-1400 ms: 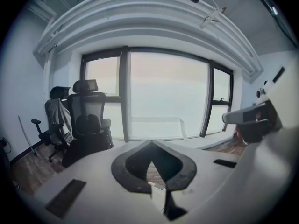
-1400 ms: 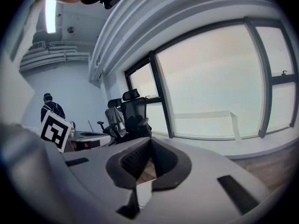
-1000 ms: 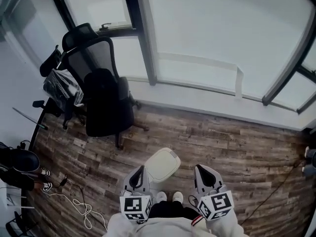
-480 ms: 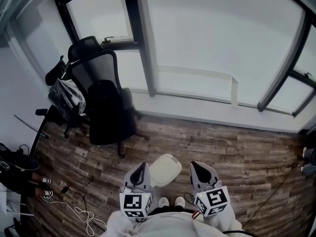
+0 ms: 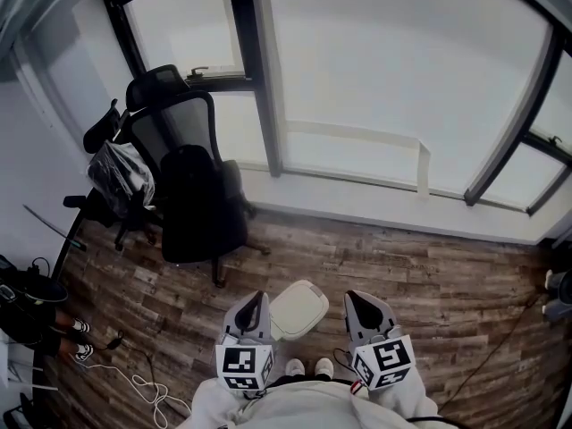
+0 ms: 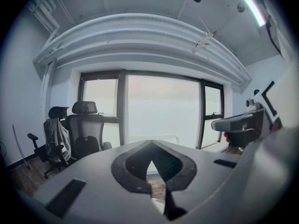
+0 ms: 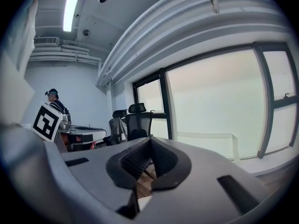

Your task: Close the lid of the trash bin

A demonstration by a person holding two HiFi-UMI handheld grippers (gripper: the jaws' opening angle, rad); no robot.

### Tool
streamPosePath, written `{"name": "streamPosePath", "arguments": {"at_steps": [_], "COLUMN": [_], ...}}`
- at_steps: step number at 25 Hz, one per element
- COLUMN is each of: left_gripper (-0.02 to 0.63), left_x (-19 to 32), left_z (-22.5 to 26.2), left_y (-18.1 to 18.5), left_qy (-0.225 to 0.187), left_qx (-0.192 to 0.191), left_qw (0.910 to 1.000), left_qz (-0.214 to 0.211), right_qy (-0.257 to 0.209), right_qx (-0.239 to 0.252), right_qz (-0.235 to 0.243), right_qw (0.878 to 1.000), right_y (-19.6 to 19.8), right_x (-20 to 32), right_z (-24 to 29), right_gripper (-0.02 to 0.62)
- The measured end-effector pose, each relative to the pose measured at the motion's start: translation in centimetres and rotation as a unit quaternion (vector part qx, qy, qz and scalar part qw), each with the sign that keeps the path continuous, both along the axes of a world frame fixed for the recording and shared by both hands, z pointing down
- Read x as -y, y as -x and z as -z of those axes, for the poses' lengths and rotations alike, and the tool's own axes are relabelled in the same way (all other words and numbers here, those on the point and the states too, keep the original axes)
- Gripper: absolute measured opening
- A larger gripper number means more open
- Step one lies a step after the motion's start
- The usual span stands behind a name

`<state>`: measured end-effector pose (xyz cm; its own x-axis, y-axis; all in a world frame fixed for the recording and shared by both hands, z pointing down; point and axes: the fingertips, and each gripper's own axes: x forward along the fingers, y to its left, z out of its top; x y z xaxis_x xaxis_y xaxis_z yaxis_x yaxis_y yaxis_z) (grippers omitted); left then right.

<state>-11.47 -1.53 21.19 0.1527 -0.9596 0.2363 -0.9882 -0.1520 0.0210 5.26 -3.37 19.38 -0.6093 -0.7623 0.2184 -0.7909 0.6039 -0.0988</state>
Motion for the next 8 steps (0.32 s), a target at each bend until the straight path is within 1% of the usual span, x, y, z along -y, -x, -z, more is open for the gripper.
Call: {"name": "streamPosePath", "arguments": {"at_steps": [8], "left_gripper": [0.005], "left_x": [0.7], "left_z": [0.2], "left_y": [1.2], "left_qy": [-0.013], "left_qx": [0.001], "left_qw": [0.9999], "left_qz": [0.003], "right_qy": [0.003], "right_qx": [-0.003], "right_qz": [-0.007], "right_qw": [1.000], "right_y": [0.6], "right_x": [0.6], "right_z": [-0.6], "right_gripper": [0.023]}}
